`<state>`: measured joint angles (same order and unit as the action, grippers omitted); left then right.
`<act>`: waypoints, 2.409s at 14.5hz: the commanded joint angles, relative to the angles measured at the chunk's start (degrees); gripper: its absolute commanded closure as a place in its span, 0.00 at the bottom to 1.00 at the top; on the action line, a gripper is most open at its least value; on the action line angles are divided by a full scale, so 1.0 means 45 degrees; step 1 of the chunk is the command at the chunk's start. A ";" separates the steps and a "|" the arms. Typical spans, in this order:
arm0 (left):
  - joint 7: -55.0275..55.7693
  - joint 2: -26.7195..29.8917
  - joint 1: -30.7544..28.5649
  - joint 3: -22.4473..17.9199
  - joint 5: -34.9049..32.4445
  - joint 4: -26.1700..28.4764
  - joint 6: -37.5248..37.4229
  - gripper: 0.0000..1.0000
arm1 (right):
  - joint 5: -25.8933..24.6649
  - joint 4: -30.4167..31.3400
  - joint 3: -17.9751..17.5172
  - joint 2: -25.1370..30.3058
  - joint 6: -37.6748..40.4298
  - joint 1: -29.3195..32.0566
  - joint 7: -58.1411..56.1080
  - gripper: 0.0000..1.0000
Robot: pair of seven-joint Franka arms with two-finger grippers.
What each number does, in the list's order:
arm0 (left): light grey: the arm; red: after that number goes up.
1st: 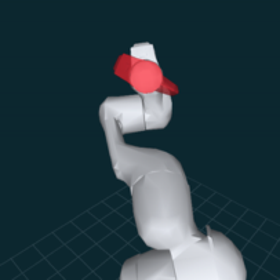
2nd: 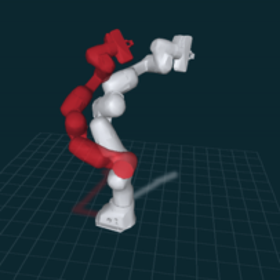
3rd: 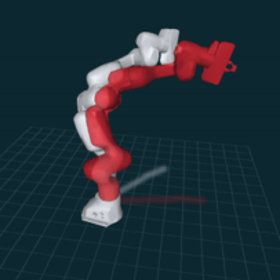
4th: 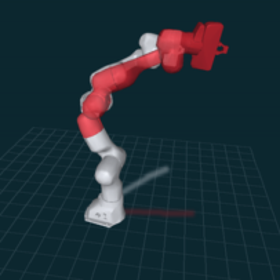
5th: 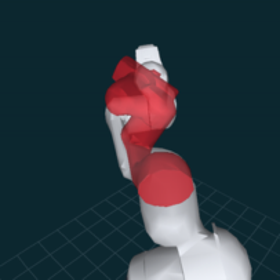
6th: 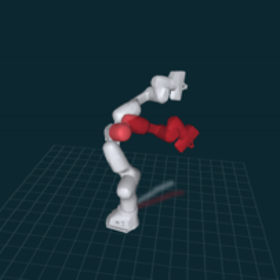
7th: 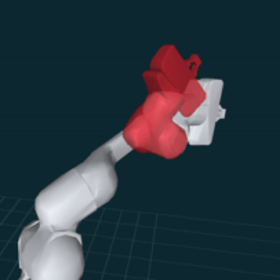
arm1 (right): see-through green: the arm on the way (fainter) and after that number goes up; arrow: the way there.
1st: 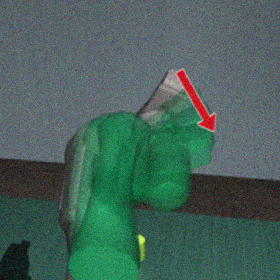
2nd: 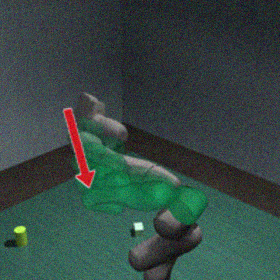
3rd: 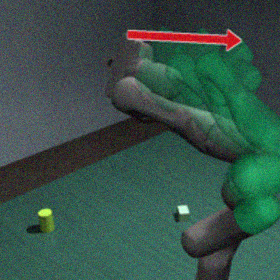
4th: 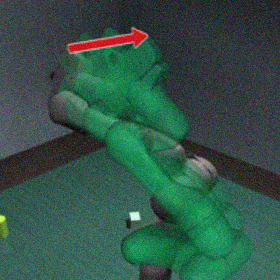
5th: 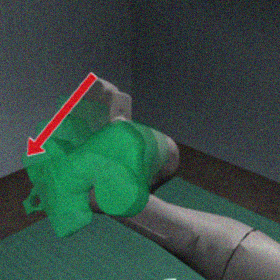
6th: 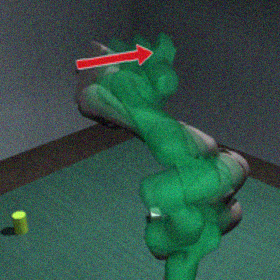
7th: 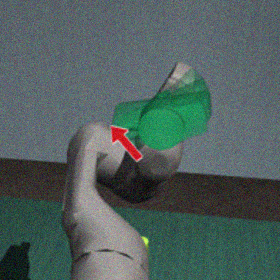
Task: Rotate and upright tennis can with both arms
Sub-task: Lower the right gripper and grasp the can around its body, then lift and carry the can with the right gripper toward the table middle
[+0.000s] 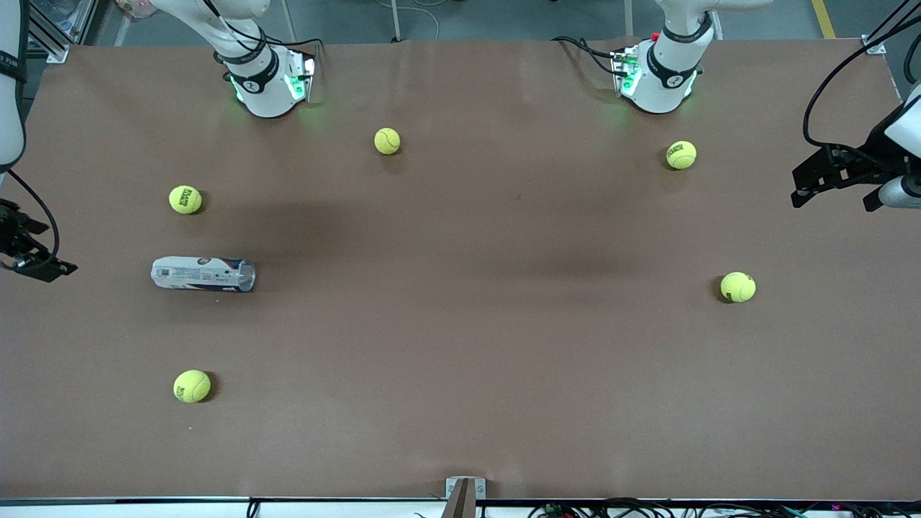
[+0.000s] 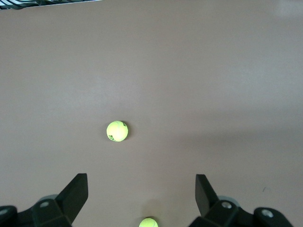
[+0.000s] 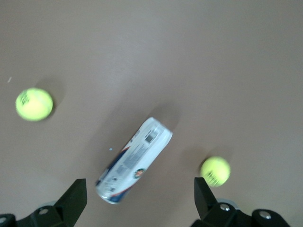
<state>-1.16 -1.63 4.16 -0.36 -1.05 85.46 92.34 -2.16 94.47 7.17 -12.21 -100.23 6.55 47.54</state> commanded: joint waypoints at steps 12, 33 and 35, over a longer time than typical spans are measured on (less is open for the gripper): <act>-0.0269 0.0187 -0.0026 -0.0017 -0.0001 -0.0006 -0.0168 0.00 | 0.0383 0.4571 -0.0187 -0.1524 -0.5652 -0.1104 0.7774 0.00; -0.0288 0.0187 -0.0046 -0.0017 -0.0001 -0.0006 -0.0168 0.00 | -0.0867 0.4847 -0.0187 -0.3361 -0.7003 -0.0420 0.7482 0.14; -0.0288 0.0187 -0.0046 -0.0017 -0.0001 -0.0006 -0.0168 0.00 | -0.0867 0.4964 -0.0206 -0.3361 -0.6984 -0.0498 0.7481 0.21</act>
<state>-1.17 -1.63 4.16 -0.37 -1.05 85.43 92.33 -5.50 115.30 6.84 -27.83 -130.62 4.04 81.51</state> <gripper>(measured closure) 0.000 0.172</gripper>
